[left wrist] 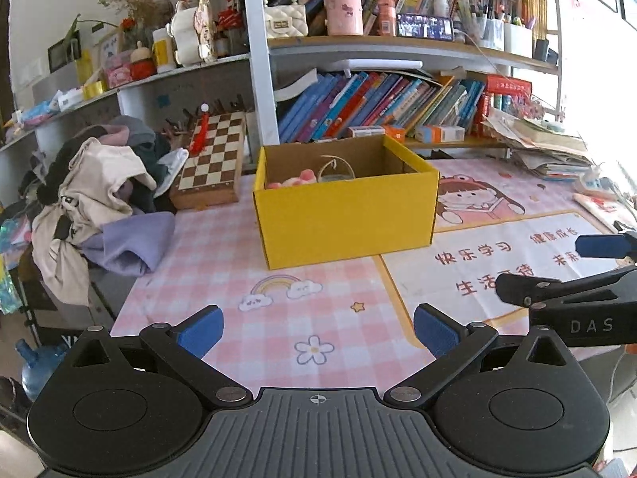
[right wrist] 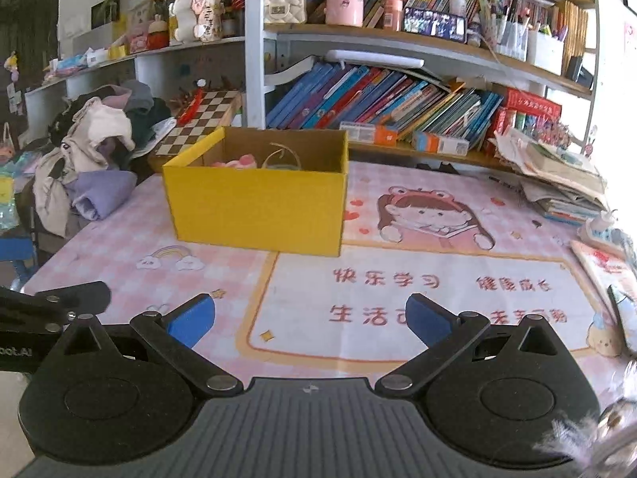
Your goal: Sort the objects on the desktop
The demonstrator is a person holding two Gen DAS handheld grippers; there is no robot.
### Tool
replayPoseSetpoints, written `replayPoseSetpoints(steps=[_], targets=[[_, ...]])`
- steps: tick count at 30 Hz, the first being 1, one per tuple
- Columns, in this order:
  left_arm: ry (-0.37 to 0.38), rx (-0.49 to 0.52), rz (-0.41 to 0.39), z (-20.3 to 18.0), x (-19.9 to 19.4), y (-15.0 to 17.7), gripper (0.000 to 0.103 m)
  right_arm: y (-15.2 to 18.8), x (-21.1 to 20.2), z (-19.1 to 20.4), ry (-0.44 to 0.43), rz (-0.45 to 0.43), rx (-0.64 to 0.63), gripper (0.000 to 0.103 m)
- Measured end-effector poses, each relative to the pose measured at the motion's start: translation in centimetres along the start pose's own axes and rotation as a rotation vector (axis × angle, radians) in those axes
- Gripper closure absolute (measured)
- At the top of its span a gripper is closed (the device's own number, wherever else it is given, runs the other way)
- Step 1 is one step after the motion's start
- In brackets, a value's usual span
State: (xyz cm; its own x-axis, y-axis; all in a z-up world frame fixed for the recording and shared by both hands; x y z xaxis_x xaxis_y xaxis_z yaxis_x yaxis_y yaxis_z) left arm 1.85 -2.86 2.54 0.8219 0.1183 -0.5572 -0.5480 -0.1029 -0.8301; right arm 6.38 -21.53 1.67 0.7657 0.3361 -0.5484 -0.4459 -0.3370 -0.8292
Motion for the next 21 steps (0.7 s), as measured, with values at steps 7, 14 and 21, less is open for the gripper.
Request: replayPoseSetpoints(steps=[7,14,21], targets=[[-0.004,-0.048,0.040,0.9,0.0,1.0,0.000,0.9,0.6,1.3,-0.034,0.085,0.034,0.000],[-0.009,-0.047,0.076,1.3,0.1,1.8,0.000,1.3,0.7,2.1,-0.012,0.096,0.006,0.000],[-0.019,-0.007,0.102,0.7,0.4,2.1,0.000,1.4,1.0,1.9,0.007,0.112,0.005,0.000]])
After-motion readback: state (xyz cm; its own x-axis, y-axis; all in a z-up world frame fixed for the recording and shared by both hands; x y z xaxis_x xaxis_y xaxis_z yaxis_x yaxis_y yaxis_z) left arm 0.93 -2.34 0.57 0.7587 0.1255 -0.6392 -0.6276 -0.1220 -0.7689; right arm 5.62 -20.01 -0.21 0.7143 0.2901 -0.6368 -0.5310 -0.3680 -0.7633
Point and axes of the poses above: each gripper's, at about its wrist camera, not at the fingertips, and x roughly the way its jaws point, z to its left, y to its underside, the point moved 2 cm from there along x, roughly the way its jaws point, and after that the axes turned 7 degrees about -x, right-handed, at the moved point
